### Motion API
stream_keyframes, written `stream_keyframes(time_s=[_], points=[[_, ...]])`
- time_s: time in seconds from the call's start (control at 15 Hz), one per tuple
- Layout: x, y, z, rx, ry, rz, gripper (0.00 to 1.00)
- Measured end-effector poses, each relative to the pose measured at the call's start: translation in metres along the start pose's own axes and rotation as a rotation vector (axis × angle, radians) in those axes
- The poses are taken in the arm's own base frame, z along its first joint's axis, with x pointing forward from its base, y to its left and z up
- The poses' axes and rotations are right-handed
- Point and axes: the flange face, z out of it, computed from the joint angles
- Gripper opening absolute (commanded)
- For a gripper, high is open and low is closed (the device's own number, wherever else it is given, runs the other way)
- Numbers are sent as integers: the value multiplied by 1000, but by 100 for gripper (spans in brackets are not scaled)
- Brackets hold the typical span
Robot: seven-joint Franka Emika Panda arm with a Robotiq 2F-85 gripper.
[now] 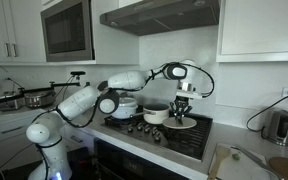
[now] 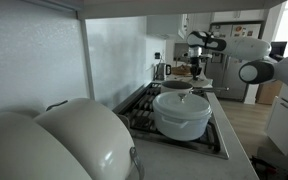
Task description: Move the pot at the right to the left then remove the lid on the pot on the right and place it on the stove
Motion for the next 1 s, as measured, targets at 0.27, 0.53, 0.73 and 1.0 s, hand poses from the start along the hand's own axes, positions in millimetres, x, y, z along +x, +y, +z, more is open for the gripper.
stream_keyframes(time_s=[0.27, 0.53, 0.73, 1.0], points=[[5, 5, 13, 10, 0, -5, 6], [2, 10, 25, 26, 0, -2, 6], [1, 13, 33, 38, 0, 0, 6], [-1, 15, 41, 51, 3, 2, 6]])
